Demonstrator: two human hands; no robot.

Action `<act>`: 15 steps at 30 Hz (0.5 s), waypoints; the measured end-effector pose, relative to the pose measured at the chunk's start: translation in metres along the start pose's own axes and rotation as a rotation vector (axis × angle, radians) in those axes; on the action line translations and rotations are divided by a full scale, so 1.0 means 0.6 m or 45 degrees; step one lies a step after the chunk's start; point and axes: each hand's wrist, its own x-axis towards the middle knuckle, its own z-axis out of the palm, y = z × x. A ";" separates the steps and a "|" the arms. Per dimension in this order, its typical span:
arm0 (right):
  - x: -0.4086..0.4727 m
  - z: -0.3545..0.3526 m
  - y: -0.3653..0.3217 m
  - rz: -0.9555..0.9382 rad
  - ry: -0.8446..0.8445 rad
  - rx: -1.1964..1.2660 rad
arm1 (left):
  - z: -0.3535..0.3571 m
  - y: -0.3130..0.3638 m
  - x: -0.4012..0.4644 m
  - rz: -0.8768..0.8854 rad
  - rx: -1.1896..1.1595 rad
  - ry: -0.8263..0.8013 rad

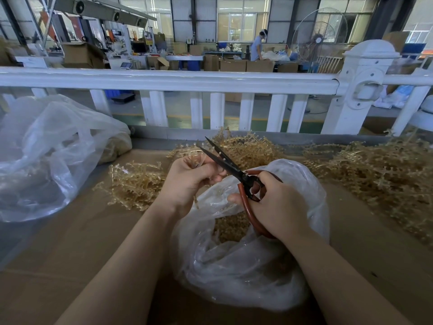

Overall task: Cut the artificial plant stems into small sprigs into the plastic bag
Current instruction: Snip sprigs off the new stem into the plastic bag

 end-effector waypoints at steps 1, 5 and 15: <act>0.000 0.000 0.000 -0.003 -0.001 -0.001 | 0.001 0.000 0.000 -0.001 -0.002 -0.006; -0.002 0.000 -0.001 -0.001 0.002 0.016 | 0.002 0.001 -0.001 -0.013 -0.025 -0.024; -0.003 -0.001 -0.004 0.009 -0.050 0.082 | -0.002 0.000 0.000 -0.017 -0.023 -0.048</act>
